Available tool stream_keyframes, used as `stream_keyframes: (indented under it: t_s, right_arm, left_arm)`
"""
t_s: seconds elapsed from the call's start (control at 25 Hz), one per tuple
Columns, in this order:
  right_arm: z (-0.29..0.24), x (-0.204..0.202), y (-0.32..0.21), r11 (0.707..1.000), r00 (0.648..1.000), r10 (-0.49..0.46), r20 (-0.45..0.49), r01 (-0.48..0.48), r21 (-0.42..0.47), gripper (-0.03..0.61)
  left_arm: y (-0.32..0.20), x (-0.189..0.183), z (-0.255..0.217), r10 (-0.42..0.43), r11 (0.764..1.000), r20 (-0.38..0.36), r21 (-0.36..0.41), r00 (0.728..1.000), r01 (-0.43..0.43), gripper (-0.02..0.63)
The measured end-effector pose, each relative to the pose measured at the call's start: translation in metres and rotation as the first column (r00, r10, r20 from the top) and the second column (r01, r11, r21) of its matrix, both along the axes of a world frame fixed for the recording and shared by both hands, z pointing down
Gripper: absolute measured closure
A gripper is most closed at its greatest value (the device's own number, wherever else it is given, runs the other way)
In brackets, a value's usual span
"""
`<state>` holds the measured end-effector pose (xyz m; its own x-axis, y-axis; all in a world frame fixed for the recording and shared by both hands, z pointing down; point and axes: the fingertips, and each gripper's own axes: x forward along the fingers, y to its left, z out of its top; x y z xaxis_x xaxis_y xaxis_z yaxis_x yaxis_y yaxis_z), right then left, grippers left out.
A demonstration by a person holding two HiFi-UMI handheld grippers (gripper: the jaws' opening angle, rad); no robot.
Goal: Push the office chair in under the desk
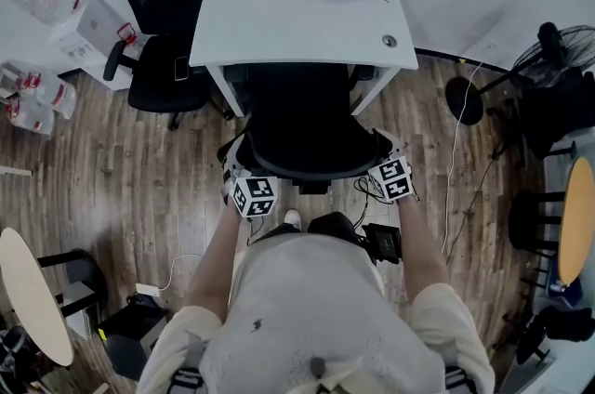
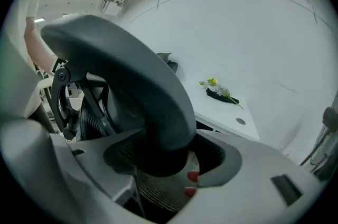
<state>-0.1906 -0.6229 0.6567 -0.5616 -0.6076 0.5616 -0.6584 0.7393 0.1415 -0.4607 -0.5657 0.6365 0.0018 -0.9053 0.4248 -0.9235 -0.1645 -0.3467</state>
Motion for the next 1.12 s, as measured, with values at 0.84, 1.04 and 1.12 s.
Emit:
stream_keyframes:
  t_s: [0.84, 1.04, 1.12]
  right_arm:
    - [0.006, 0.003, 0.011, 1.0, 1.0, 0.011, -0.001, -0.011, 0.02, 0.293]
    - [0.008, 0.005, 0.013, 0.998, 1.0, 0.02, -0.005, -0.019, 0.062, 0.29]
    - [0.01, 0.006, 0.013, 0.998, 1.0, 0.02, -0.005, -0.02, 0.053, 0.291]
  left_arm:
    - [0.012, 0.002, 0.005, 0.004, 1.0, -0.011, 0.008, 1.0, -0.004, 0.379]
    - [0.013, 0.003, 0.009, 0.005, 1.0, -0.007, 0.018, 1.0, -0.005, 0.379]
    - [0.014, 0.004, 0.011, 0.007, 1.0, -0.007, 0.021, 1.0, -0.007, 0.379]
